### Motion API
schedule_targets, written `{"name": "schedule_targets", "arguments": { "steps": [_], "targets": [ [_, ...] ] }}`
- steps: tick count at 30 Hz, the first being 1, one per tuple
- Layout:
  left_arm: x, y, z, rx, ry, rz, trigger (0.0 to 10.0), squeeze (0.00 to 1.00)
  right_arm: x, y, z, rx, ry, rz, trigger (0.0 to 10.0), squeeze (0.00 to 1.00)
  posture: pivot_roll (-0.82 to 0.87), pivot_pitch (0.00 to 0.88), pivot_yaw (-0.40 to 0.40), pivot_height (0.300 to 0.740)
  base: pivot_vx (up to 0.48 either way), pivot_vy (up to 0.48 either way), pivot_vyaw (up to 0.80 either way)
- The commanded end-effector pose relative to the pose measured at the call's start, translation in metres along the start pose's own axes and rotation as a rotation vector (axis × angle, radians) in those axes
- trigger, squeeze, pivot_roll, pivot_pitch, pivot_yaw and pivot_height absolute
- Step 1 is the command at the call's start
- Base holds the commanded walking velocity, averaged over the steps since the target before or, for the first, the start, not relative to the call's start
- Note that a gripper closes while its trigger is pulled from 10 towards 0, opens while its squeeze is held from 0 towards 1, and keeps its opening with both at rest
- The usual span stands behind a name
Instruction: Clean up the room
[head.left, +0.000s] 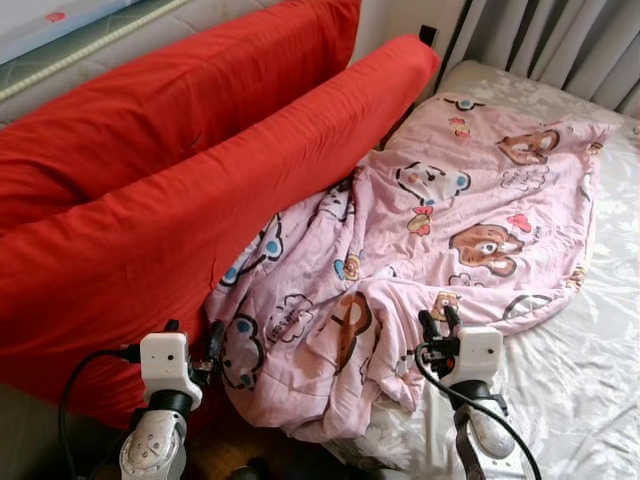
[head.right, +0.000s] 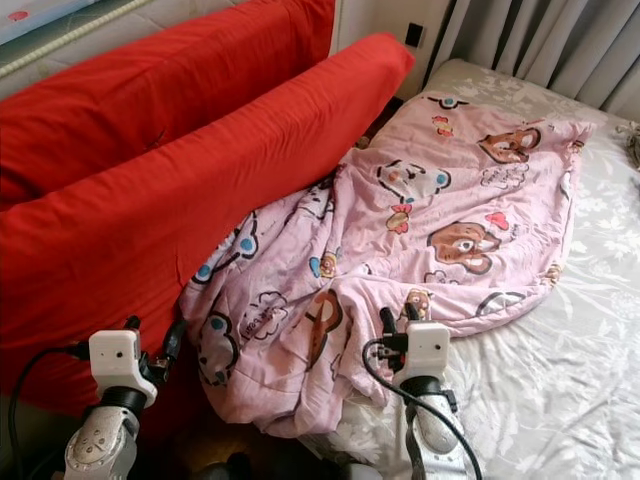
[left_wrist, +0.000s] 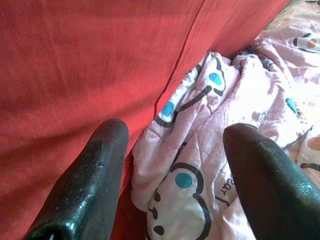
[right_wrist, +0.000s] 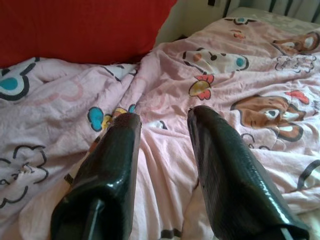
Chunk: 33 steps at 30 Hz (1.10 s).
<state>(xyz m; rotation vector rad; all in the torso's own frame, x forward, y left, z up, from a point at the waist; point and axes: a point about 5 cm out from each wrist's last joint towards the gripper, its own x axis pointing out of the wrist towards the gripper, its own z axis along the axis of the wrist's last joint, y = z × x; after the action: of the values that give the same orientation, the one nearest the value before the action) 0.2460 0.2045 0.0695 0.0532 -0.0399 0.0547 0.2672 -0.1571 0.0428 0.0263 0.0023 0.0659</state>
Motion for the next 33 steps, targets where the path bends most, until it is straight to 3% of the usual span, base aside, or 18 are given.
{"name": "schedule_targets", "arguments": {
  "steps": [1, 6, 15, 24, 33],
  "targets": [
    [-0.004, 0.000, -0.002, 0.003, 0.021, 0.003, 10.0, 0.00, -0.004, -0.002, -0.001, -0.001, 0.008, -0.016, 10.0, 0.00, -0.02, 0.268, -0.071, 0.740, 0.000, 0.000, 0.00],
    [-0.004, -0.001, 0.020, 0.012, -0.042, -0.014, 10.0, 0.00, -0.003, -0.009, 0.030, -0.021, -0.102, -0.044, 10.0, 0.00, -0.03, 0.281, -0.067, 0.740, 0.000, 0.000, 0.00],
    [-0.007, 0.000, 0.030, 0.031, -0.058, -0.019, 10.0, 0.00, -0.011, -0.010, 0.047, -0.039, -0.130, -0.014, 10.0, 0.00, -0.02, 0.286, -0.065, 0.740, 0.000, 0.000, 0.00],
    [-0.014, 0.005, 0.039, 0.045, -0.062, -0.016, 10.0, 0.00, -0.035, -0.030, 0.044, -0.054, -0.073, -0.110, 10.0, 0.00, -0.02, 0.282, -0.054, 0.740, 0.000, 0.000, 0.00],
    [-0.005, 0.002, 0.040, 0.021, -0.052, -0.013, 10.0, 0.00, -0.032, -0.048, 0.034, 0.005, -0.003, -0.193, 10.0, 0.00, -0.01, 0.275, -0.050, 0.740, 0.000, 0.000, 0.00]
  ]
}}
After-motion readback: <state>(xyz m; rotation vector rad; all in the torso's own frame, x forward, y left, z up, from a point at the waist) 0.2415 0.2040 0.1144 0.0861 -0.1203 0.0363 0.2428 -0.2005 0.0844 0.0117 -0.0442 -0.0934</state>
